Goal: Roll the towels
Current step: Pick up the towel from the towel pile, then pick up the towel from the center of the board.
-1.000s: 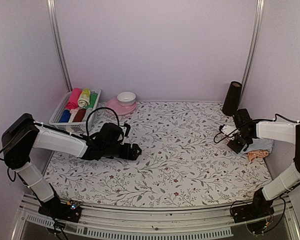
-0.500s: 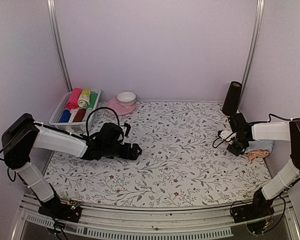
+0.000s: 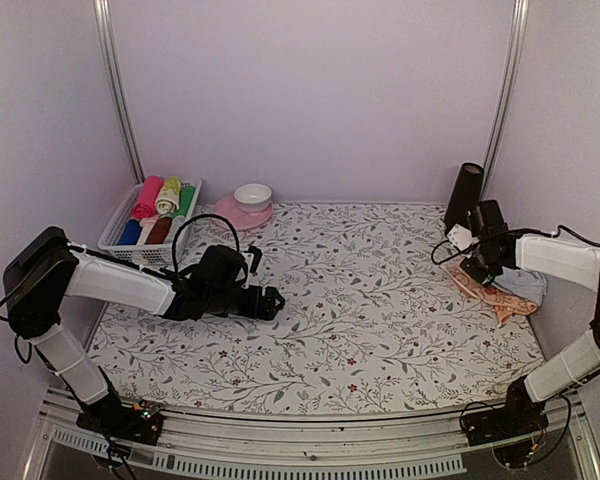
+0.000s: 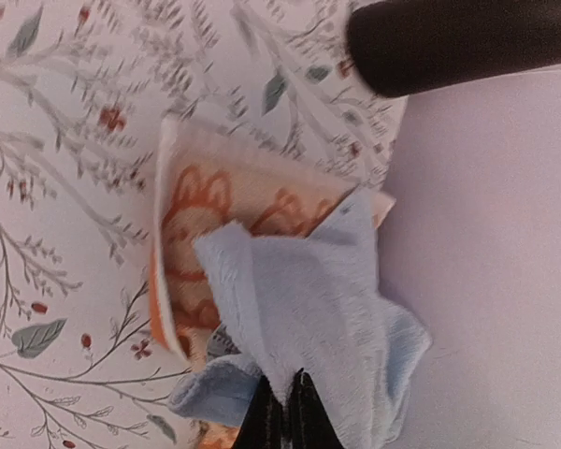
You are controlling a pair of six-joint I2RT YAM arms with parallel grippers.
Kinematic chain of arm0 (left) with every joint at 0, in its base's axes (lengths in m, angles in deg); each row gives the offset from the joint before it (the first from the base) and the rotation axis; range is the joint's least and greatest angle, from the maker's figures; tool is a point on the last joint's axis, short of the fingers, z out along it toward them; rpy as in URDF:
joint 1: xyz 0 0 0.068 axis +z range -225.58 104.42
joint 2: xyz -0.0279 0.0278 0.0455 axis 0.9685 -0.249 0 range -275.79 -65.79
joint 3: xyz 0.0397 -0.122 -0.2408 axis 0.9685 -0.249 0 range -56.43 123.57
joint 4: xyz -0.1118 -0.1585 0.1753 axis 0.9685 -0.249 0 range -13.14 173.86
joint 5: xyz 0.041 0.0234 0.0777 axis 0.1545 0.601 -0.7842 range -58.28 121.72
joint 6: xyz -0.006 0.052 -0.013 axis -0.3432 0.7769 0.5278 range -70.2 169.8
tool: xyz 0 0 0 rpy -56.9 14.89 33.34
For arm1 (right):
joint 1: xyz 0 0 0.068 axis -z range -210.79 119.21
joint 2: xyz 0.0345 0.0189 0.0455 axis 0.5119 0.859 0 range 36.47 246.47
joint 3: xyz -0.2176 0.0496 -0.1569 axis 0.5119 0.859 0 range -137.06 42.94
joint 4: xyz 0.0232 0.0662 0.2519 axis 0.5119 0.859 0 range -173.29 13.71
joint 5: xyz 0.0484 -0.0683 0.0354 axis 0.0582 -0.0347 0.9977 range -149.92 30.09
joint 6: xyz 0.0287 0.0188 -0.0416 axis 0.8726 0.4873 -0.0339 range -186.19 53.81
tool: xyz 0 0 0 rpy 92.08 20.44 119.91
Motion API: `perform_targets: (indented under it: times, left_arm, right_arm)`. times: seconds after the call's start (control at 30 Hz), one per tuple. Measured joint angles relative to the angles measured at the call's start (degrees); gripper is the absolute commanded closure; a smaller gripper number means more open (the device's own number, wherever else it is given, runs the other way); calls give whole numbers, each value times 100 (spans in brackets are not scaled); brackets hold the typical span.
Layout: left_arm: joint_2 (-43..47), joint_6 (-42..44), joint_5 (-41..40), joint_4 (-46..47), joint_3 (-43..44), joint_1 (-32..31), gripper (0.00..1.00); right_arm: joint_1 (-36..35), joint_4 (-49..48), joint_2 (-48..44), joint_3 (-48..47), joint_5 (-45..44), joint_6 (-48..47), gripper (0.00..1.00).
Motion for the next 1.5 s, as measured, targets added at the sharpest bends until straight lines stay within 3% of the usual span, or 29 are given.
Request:
perform_targets:
  times: [0.17, 0.4, 0.57, 0.73, 0.9, 1.1, 1.3, 1.5]
  left_arm:
    - [0, 33, 26, 39, 0, -7, 3]
    - [149, 229, 57, 133, -9, -101, 3]
    - [813, 422, 59, 138, -59, -278, 3]
    - [1390, 654, 17, 439, -55, -654, 3]
    - [997, 844, 4, 721, 118, -863, 3]
    - [-457, 1386, 323, 890, 905, -933, 3]
    - [-1569, 2013, 1038, 789, 1810, -957, 3]
    - [-1735, 2315, 1646, 824, 1631, -973, 10]
  right_arm:
    - [-2, -90, -850, -1364, 636, 105, 98]
    - [-225, 48, -1687, -3270, 3150, 299, 98]
    - [-295, -26, -2068, -3252, 5302, 678, 98]
    - [-302, -262, -1991, -2778, 6308, 1049, 98]
    - [-299, -339, -1803, -2236, 6234, 1152, 98]
    - [-299, -494, -1775, -1722, 5482, 1003, 98]
    - [-299, -745, -1735, -990, 4179, 581, 98]
    - [-299, -1174, -1412, -603, 2924, 262, 98]
